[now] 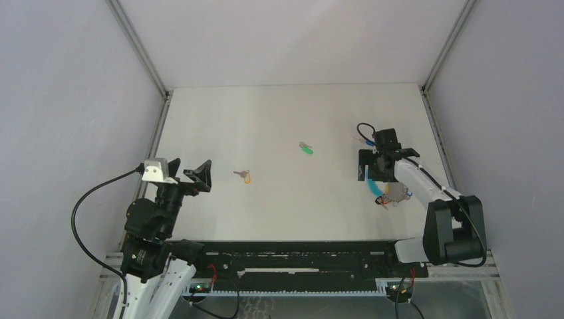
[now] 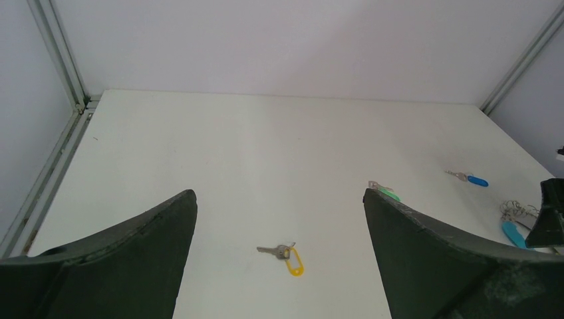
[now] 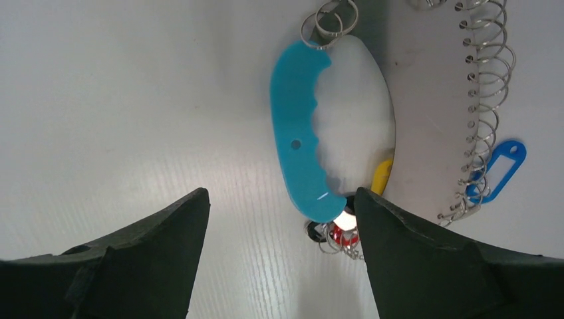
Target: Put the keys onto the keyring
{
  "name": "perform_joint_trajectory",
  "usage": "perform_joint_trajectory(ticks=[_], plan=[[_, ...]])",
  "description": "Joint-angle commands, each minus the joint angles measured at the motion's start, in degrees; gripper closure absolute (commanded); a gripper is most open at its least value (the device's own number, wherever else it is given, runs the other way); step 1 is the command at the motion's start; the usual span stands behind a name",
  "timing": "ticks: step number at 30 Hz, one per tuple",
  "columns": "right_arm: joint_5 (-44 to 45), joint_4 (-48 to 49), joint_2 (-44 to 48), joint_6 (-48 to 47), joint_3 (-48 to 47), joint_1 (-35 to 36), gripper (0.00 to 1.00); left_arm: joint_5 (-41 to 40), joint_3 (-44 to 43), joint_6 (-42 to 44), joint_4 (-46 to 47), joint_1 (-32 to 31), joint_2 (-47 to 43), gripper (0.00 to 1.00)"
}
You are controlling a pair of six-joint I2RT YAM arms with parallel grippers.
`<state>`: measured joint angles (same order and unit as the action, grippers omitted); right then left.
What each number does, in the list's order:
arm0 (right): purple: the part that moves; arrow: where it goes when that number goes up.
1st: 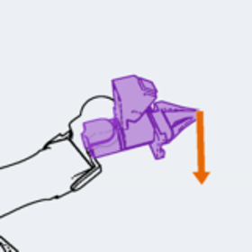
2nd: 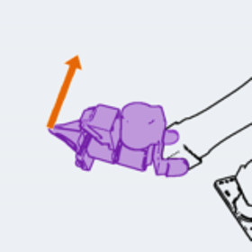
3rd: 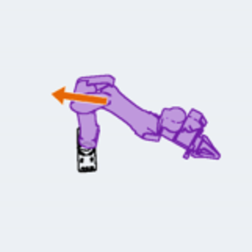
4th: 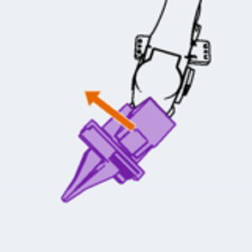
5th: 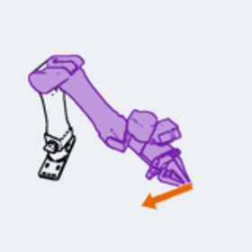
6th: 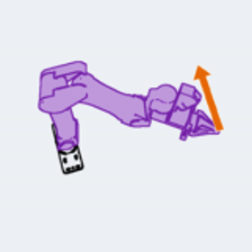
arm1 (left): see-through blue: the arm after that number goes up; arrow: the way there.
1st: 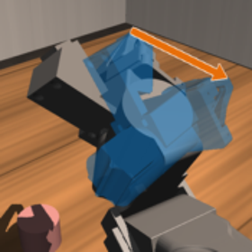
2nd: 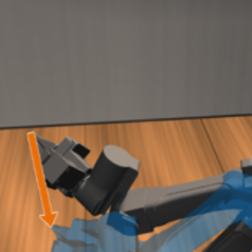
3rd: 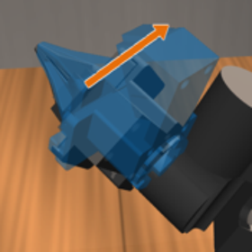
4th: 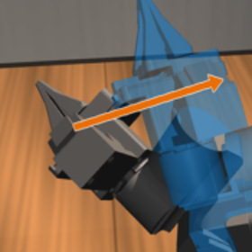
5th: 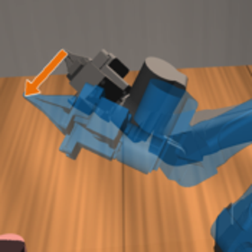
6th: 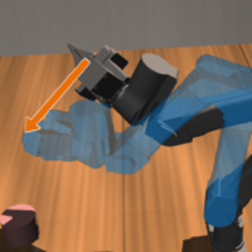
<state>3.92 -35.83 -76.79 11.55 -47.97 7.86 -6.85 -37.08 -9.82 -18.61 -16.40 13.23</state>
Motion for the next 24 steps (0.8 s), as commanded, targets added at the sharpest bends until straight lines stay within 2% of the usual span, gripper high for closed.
perform_joint_trajectory(ticks=[1, 14, 24], plan=[[0.92, 1.56, -4.65, -3.43, -3.82, -0.51, 0.21, 0.44, 1.0, 1.57, 0.7, -0.46, -0.14, 0.0], [-5.59, 5.42, -16.22, -6.24, -5.84, -3.46, 0.38, 1.29, 1.22, 1.65, 0.72, -0.6, 0.36, 0.0], [-5.83, 0.36, -15.39, -6.01, -6.09, 5.14, 0.54, 2.34, 1.31, 1.35, 0.97, -0.61, 1.6, 0.0]])
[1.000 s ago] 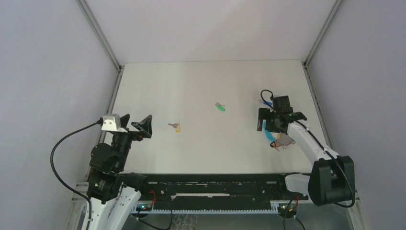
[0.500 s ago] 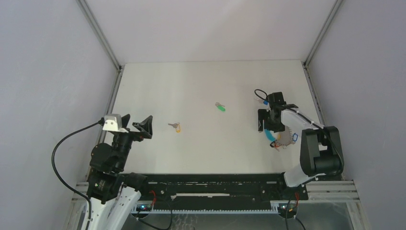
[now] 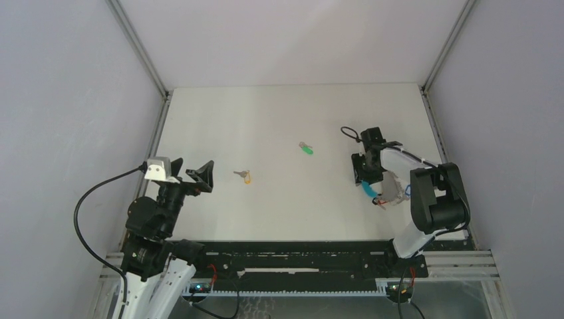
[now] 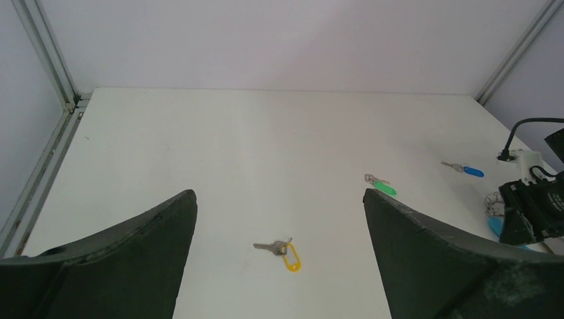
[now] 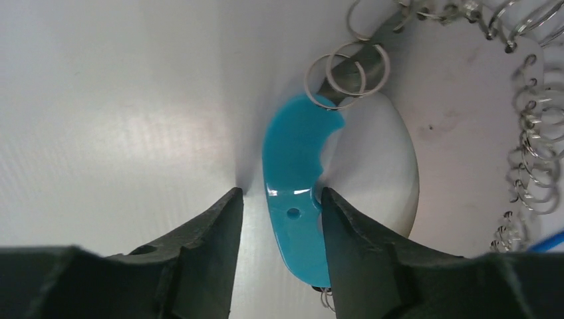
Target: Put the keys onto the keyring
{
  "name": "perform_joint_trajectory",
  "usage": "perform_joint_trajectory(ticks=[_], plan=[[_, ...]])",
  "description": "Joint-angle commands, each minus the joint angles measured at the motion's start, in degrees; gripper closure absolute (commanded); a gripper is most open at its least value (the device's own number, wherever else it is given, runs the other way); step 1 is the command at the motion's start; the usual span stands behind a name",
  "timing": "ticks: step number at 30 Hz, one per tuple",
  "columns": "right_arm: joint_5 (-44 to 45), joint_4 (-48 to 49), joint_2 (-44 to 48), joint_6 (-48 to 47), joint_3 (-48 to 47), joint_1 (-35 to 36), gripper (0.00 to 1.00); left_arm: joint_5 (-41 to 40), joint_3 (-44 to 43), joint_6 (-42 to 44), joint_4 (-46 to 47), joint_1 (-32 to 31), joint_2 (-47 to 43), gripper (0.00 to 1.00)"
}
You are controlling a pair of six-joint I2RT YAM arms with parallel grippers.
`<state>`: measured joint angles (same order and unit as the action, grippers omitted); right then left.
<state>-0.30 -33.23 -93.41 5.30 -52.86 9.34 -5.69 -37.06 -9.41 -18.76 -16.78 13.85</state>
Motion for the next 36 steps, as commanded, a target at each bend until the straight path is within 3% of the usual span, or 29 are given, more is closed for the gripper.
perform_joint_trajectory(ticks=[1, 11, 22, 29, 33, 36], plan=[[-2.13, -2.72, 1.59, 0.57, -1.19, 4.82, 0.55, 1.13, 1.26, 0.89, 1.1, -0.25, 1.04, 0.0], [-6.2, -2.02, 3.22, 7.07, -2.25, 19.9, 0.57, 1.72, 1.22, -0.02, 1.1, -0.36, 1.48, 0.0], [-7.35, 4.21, -9.2, 13.05, -16.1, 39.08, 0.58, 2.17, -0.37, -7.79, -2.05, -1.87, 7.24, 0.0], [-8.94, 5.74, -10.03, 13.14, -20.84, 42.57, 0.55, 6.15, 1.9, -17.9, -1.82, -2.03, 9.78, 0.0], [-8.32, 5.52, -4.92, 11.82, -18.61, 42.2, 0.52, 8.44, 2.86, -22.33, -1.17, -2.02, 12.13, 0.0], [-8.11, 6.02, 0.18, 11.37, -14.29, 40.67, 0.44, 12.09, 4.4, -26.06, 1.19, -2.02, 14.8, 0.0]])
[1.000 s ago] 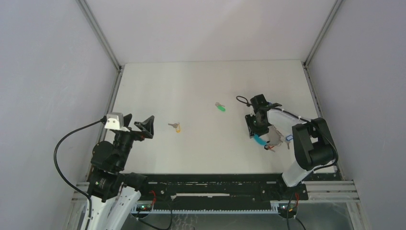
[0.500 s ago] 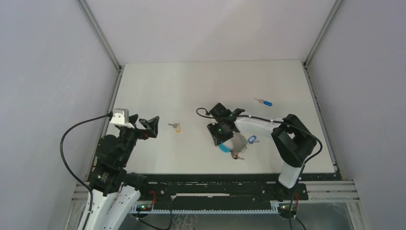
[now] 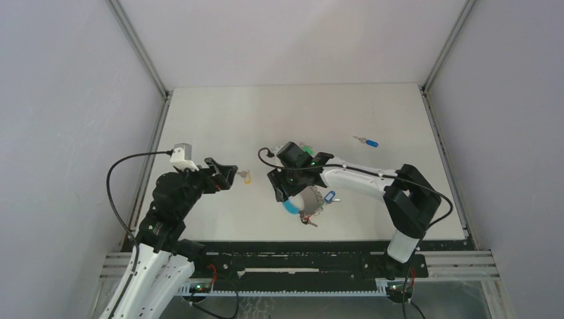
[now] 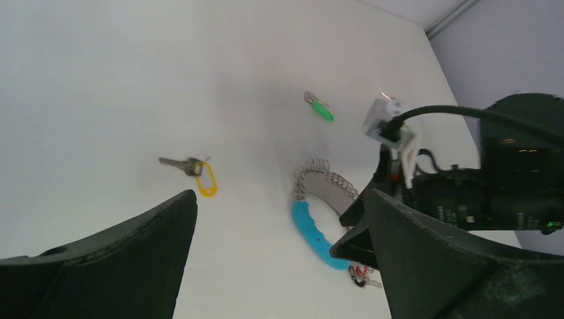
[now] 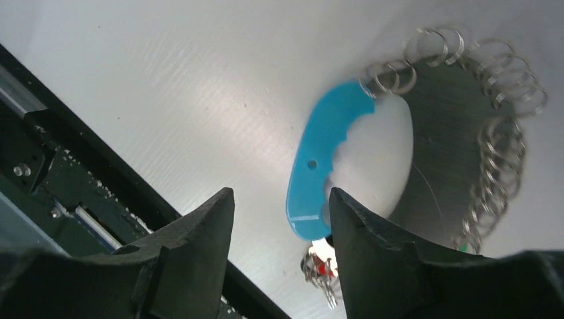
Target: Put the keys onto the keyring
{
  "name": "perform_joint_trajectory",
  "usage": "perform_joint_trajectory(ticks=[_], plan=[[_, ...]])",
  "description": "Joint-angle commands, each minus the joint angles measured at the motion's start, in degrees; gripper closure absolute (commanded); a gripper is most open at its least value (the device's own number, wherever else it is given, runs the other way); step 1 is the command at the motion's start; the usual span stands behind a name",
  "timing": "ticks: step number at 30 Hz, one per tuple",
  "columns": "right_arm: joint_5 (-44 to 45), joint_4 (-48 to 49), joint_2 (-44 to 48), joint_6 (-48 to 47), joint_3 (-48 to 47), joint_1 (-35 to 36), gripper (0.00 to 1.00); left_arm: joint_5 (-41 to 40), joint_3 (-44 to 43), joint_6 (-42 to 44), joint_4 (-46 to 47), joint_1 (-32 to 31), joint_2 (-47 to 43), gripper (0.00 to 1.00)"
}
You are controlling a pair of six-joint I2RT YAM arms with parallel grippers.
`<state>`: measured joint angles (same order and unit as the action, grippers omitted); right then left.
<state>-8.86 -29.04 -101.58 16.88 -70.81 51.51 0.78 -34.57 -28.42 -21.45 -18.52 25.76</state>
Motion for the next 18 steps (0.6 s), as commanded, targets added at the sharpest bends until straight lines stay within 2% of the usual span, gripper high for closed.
perform_joint_trajectory(ticks=[1, 7, 11, 15, 18], plan=[[0.47, 2.49, 10.31, -0.15, 5.44, -2.19, 0.42, 7.1, 2.71, -8.41, 5.37, -0.25, 4.08, 0.0], [-4.22, 11.34, 24.37, 1.82, 21.37, -9.18, 0.32, 17.2, 10.53, -18.11, 20.97, -0.23, 11.52, 0.02], [-7.1, 16.87, 32.05, 3.21, 29.77, -14.99, 0.24, 18.37, 12.37, -19.4, 26.02, -1.55, 18.57, 0.04], [-11.37, 20.22, 35.64, 4.68, 34.78, -20.76, 0.23, 18.93, 13.74, -21.88, 32.3, -4.69, 26.48, 0.04], [-13.55, 22.25, 35.57, 5.62, 37.07, -22.49, 0.23, 19.93, 14.81, -25.23, 39.26, -6.86, 32.98, 0.07]])
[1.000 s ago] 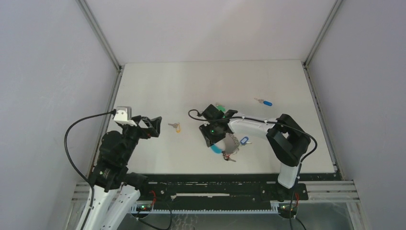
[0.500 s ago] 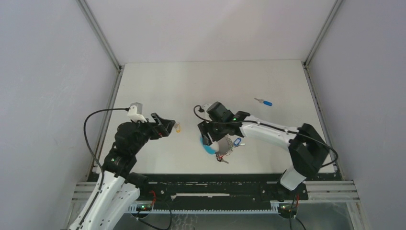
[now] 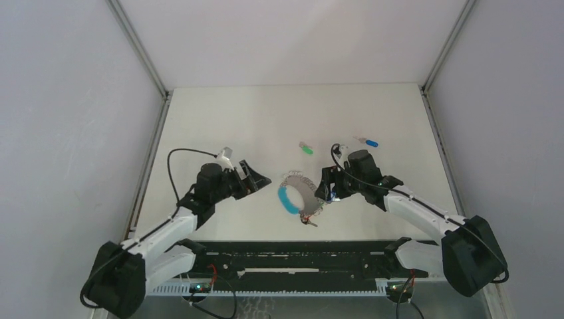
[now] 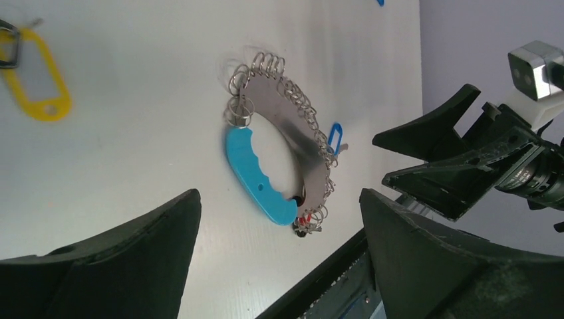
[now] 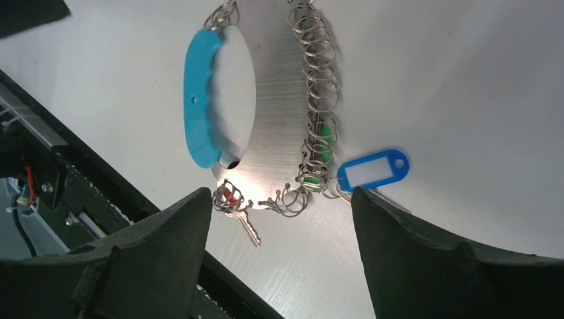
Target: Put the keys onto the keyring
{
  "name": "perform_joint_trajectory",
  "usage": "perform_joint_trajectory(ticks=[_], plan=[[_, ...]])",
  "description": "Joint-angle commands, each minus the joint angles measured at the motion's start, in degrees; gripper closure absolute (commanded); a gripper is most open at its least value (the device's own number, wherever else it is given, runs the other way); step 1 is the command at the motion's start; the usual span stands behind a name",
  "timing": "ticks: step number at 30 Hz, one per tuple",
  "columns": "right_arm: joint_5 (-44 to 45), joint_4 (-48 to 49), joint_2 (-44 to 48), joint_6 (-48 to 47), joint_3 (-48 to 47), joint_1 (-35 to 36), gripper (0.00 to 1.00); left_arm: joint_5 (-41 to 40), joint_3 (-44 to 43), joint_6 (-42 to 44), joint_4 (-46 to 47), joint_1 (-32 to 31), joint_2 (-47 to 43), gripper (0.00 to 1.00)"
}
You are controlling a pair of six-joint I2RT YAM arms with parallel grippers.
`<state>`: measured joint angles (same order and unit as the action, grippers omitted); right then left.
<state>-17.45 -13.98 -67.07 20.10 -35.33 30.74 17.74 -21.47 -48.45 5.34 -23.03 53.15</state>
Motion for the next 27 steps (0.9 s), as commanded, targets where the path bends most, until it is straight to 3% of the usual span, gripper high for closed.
perform_joint_trajectory(ticks=[1, 15, 27], plan=[[-5.16, 7.8, 0.6, 2.9, 2.38, -1.96, 0.23, 2.69, 1.72, -5.51, 13.59, -3.04, 7.94, 0.08], [-3.94, 16.28, -8.21, 11.02, 5.84, 0.95, 0.27, 5.29, 1.38, -9.98, 17.13, -5.69, 23.03, 0.16], [-8.9, 27.37, -16.85, 16.61, 5.29, 4.34, 0.29, 9.28, 0.06, -12.5, 24.09, -7.48, 33.27, 0.19]])
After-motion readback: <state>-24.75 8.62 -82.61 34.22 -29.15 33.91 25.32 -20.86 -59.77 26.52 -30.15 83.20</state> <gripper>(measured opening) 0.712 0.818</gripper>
